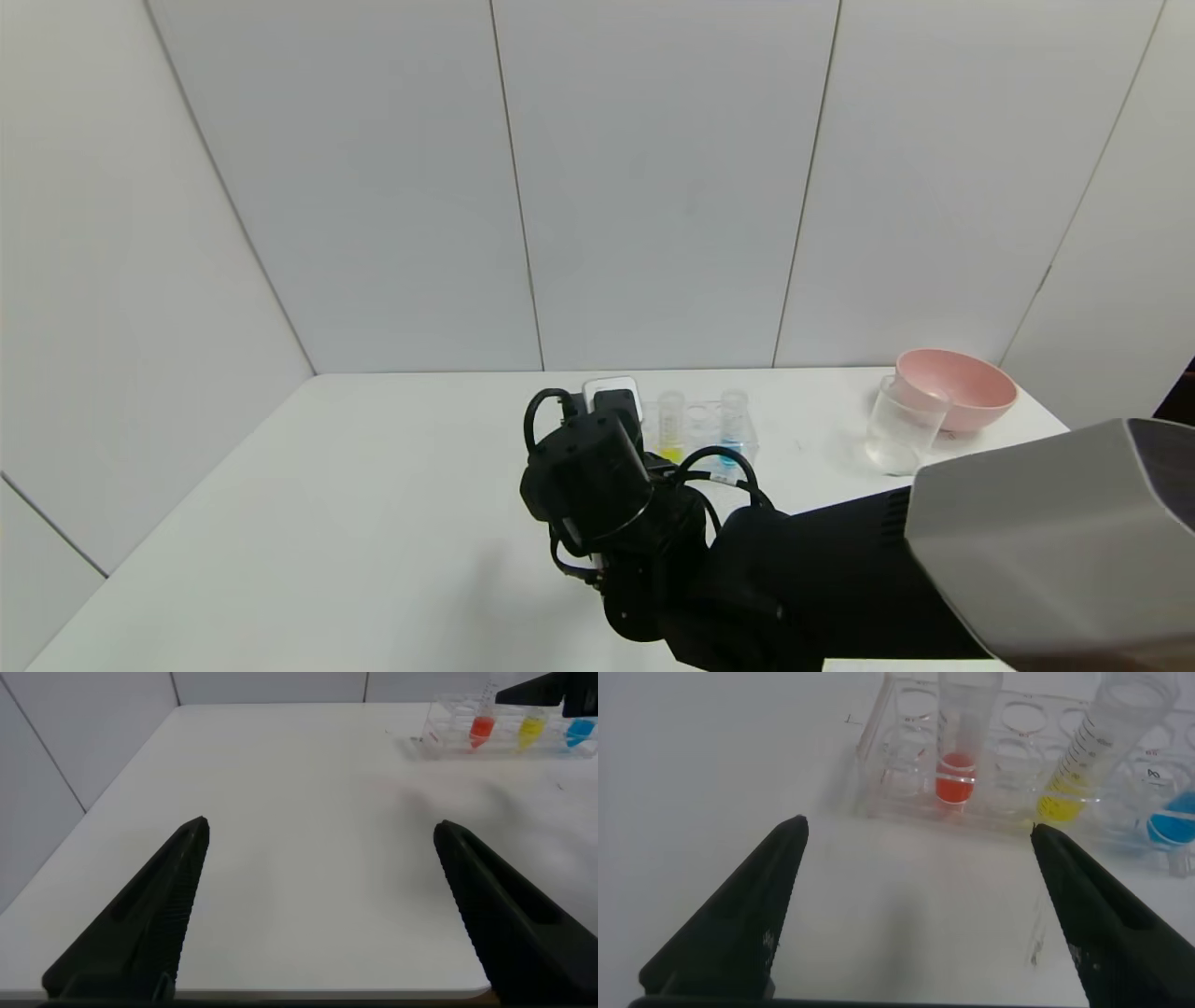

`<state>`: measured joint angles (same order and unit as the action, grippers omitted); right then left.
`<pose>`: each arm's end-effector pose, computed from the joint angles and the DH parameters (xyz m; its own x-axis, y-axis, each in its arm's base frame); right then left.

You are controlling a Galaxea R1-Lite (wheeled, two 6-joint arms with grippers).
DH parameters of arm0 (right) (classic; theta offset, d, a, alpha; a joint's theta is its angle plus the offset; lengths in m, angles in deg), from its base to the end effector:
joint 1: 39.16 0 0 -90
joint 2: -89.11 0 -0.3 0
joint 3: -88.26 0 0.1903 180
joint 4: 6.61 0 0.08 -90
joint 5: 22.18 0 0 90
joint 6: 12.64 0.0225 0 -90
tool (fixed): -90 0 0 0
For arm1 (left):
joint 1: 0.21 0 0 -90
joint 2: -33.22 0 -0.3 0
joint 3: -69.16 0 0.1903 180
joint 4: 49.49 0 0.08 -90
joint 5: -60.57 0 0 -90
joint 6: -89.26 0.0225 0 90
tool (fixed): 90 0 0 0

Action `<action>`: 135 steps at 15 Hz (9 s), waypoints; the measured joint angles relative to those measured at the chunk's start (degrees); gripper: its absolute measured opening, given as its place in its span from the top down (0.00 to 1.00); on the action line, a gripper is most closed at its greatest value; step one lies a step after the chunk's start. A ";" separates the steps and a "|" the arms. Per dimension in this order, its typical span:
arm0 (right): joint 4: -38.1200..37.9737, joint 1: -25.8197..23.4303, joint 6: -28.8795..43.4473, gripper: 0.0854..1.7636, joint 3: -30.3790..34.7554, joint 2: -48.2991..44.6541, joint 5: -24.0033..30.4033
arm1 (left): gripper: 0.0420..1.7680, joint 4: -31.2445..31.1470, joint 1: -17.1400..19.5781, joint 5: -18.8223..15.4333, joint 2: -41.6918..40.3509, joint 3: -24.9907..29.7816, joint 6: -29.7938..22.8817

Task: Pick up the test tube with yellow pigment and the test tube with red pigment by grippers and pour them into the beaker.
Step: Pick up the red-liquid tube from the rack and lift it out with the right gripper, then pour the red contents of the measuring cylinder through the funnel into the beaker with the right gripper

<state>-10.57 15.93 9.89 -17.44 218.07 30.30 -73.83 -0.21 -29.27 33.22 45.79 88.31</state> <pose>0.2690 0.3616 0.1134 0.9031 0.2298 -0.3628 -0.2142 0.9732 0.0834 -0.0228 0.0001 0.0738 0.9999 0.0028 -0.0169 -0.0031 0.9999 -0.0165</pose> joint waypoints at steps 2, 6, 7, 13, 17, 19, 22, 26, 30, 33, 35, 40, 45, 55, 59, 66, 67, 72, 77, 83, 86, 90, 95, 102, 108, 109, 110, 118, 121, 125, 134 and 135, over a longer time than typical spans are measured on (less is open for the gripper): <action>-0.04 -0.90 -0.77 0.03 -3.47 1.91 -0.27 | 0.03 0.00 0.00 0.00 0.00 0.00 0.02; -0.55 -3.08 -2.66 0.03 -9.73 5.79 -1.01 | 0.03 0.00 0.00 0.00 0.00 0.00 0.00; -0.55 -3.68 -3.16 0.03 -11.26 6.95 -1.01 | 0.03 0.00 0.00 0.00 0.00 0.00 0.00; -0.91 -5.84 -4.79 0.03 -18.85 12.65 -0.93 | 0.03 0.00 0.00 0.00 0.00 0.00 0.00; -0.91 -6.44 -5.62 0.03 -20.92 14.59 -0.88 | 0.03 0.00 0.00 0.00 0.00 0.00 0.00; -0.85 -6.58 -5.67 0.03 -21.14 14.86 -0.88 | 0.03 -0.02 0.00 0.00 0.00 0.00 0.00; -0.83 -6.80 -5.80 0.03 -21.19 14.97 -0.90 | 0.03 0.00 0.00 0.00 0.00 0.00 0.00; -0.77 -6.85 -5.78 0.03 -21.14 15.06 -0.85 | 0.03 0.00 0.00 0.00 0.00 0.00 0.00; -0.85 -6.96 -5.75 0.12 -20.94 14.84 -0.79 | 0.03 -0.02 0.00 0.00 0.00 0.00 0.00; -0.94 -6.86 -5.80 0.40 -20.88 14.70 -0.84 | 0.03 -0.02 0.00 0.00 0.00 0.00 0.00; -0.96 -6.86 -5.84 0.54 -20.78 14.64 -0.84 | 0.03 0.00 0.00 0.00 0.00 0.00 0.00; -1.05 -6.86 -5.86 0.75 -20.72 14.47 -0.90 | 0.03 -0.02 0.00 0.00 0.00 0.00 0.02; -0.99 -6.83 -5.92 0.75 -20.69 13.92 -0.88 | 0.03 0.00 0.00 0.00 0.00 0.00 0.00; -4.14 -5.67 -7.92 0.75 -20.64 6.64 -0.85 | 0.03 -0.02 0.00 0.00 0.00 0.00 0.00; -4.24 -5.75 -7.95 0.75 -20.64 6.29 -0.85 | 0.03 -0.02 0.00 0.00 0.00 0.00 0.00; -3.49 -5.75 -9.59 0.75 -13.78 3.21 0.85 | 0.03 0.00 0.00 0.00 0.00 0.00 0.00; -3.24 -5.64 -9.86 0.75 -10.45 1.49 2.39 | 0.03 0.00 0.00 0.00 0.00 0.00 0.00; 2.27 -5.95 -11.03 0.75 8.36 -9.75 9.91 | 0.03 0.00 0.00 -0.02 0.00 0.00 0.00; 7.58 -11.29 -13.93 0.75 26.72 -23.04 21.10 | 0.03 0.00 0.00 0.00 0.00 0.00 0.00; 7.08 -29.29 -19.16 0.75 35.65 -33.82 40.85 | 0.03 -0.02 0.00 0.00 0.00 0.00 0.00; 6.49 -39.52 -24.55 0.75 36.58 -36.00 51.01 | 0.03 0.00 0.00 -0.02 0.00 0.00 0.00; 6.31 -52.88 -34.29 0.75 36.63 -35.34 62.89 | 0.03 -0.02 0.00 0.00 0.00 0.00 0.00; 4.89 -63.11 -42.45 0.75 33.19 -30.89 68.54 | 0.03 -0.02 0.00 0.00 0.00 0.00 0.00; -11.72 -69.00 -47.87 0.75 18.25 -25.93 68.61 | 0.03 -0.02 0.00 0.00 0.00 0.00 0.00; -18.51 -71.49 -54.05 0.75 7.28 -18.27 67.71 | 0.03 0.00 0.00 0.00 0.00 0.00 0.00; -19.65 -71.27 -54.32 0.75 6.12 -17.40 66.94 | 0.03 0.00 0.00 0.00 0.00 0.00 0.00; -20.49 -70.91 -54.52 0.75 4.63 -16.48 65.93 | 0.03 -0.02 0.00 0.00 0.00 0.00 0.02; -37.57 -68.67 -58.71 0.75 -11.57 -11.87 62.12 | 0.03 0.00 0.00 -0.02 0.00 0.00 0.00; -41.96 -68.18 -63.39 0.75 -16.07 -11.02 62.01 | 0.03 -0.02 0.00 0.00 0.00 0.00 0.00; -51.13 -67.95 -68.71 0.75 -22.05 -10.61 60.16 | 0.03 -0.02 0.00 0.00 0.00 0.00 0.00; -55.88 -66.72 -83.31 0.75 -23.87 -10.50 56.43 | 0.03 0.00 0.00 0.00 0.00 0.00 0.00; -56.95 -66.72 -84.91 0.75 -23.76 -10.50 55.37 | 0.03 0.00 0.00 0.00 0.00 0.00 0.00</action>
<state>-67.52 -50.79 -75.02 -41.20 207.58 85.67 -73.83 -0.21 -29.27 33.22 45.79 88.31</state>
